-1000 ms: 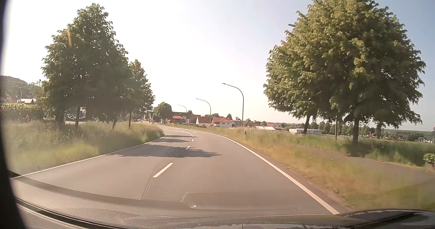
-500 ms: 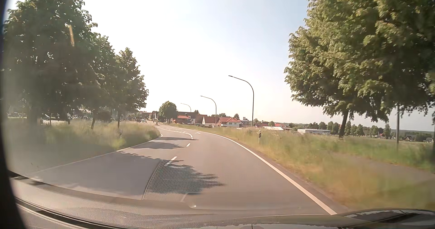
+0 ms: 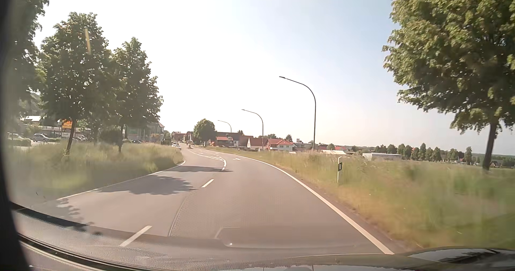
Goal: Follow the waypoints while adhering to traffic rules and regulations
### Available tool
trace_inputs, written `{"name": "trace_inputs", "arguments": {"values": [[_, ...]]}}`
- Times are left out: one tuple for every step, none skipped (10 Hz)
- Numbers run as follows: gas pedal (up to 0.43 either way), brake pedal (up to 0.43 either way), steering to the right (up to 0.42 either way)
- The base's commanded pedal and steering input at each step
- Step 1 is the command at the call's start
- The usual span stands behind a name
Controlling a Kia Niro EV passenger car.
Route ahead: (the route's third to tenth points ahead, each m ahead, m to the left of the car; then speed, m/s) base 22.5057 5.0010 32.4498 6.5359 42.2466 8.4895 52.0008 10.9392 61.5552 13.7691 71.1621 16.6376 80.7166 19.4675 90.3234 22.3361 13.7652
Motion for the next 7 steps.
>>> {"name": "trace_inputs", "arguments": {"values": [[0.13,0.0,-0.017],[0.13,0.0,-0.017],[0.13,0.0,-0.017],[0.13,0.0,-0.018],[0.13,0.0,-0.018],[0.13,0.0,-0.019],[0.13,0.0,-0.02]]}}
